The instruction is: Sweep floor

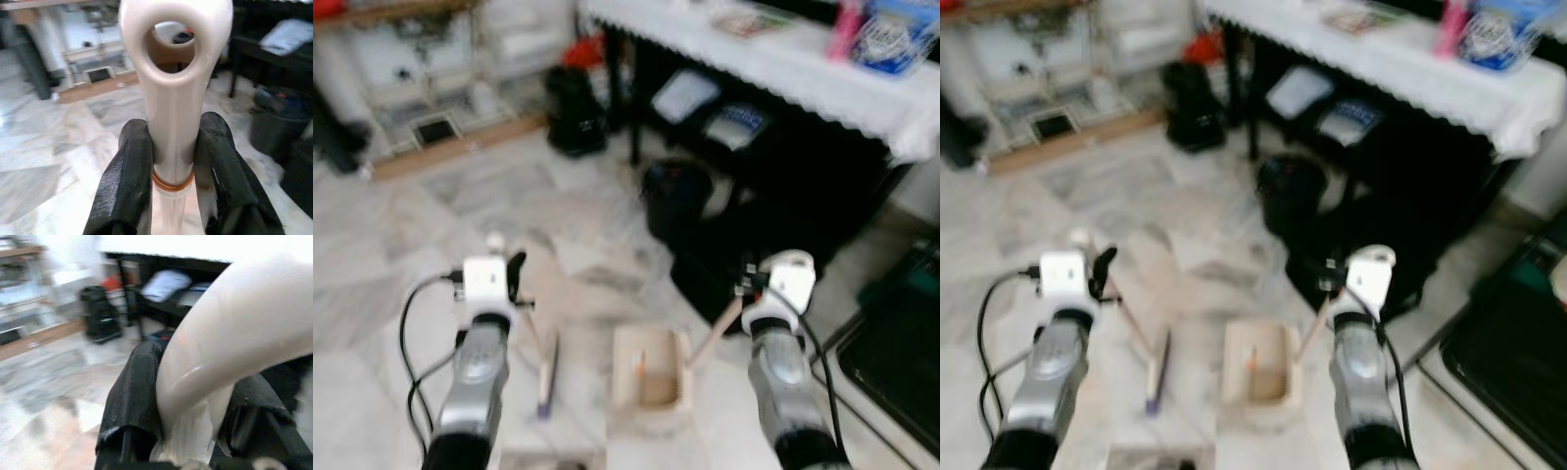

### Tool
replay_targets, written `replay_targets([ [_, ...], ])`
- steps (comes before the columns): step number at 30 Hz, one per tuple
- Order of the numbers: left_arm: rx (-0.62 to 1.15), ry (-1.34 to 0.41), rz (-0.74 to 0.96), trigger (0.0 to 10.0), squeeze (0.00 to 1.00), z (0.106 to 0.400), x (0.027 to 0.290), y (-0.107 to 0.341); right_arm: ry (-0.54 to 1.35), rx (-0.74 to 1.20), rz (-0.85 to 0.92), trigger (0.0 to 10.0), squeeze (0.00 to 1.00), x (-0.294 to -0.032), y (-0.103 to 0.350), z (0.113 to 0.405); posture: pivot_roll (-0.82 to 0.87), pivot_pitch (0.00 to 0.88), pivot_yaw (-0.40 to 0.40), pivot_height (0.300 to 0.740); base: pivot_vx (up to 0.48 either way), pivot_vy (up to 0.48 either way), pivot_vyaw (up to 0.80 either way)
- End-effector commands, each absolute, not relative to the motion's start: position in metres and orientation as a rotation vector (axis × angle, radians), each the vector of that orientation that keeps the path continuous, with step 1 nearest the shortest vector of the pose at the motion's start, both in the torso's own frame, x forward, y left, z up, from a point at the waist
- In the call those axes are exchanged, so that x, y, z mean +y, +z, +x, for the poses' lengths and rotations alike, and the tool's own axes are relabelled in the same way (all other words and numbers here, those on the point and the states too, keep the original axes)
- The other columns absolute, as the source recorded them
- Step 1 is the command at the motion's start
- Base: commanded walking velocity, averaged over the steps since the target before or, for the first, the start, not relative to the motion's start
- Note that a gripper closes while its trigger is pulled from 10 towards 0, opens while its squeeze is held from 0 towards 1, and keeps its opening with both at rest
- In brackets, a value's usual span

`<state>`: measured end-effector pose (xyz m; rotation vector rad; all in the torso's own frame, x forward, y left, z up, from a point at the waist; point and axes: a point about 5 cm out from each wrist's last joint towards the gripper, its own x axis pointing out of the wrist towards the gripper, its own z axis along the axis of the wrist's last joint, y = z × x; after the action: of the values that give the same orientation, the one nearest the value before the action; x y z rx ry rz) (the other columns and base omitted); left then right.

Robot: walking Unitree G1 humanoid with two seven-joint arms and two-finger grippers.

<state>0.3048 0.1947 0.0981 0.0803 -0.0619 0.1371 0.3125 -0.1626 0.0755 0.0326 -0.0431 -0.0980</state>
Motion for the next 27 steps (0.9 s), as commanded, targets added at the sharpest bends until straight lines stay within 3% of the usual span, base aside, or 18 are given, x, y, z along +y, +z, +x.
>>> replay_targets([
  [1,-0.127,0.127,0.088,10.0,0.0,0.307,0.1909,0.1106,-0.1,-0.112,0.053,10.0,0.0,-0.1638,0.0897,0.315,-0.08,0.005,0.012,0.74,0.0,0.0,0.8],
  [27,-0.129,0.153,0.075,10.0,0.0,0.3106,0.1906,0.1098,-0.091,-0.124,0.045,10.0,0.0,-0.167,0.095,0.3161,-0.08,0.0,0.002,0.74,0.0,0.0,0.8],
])
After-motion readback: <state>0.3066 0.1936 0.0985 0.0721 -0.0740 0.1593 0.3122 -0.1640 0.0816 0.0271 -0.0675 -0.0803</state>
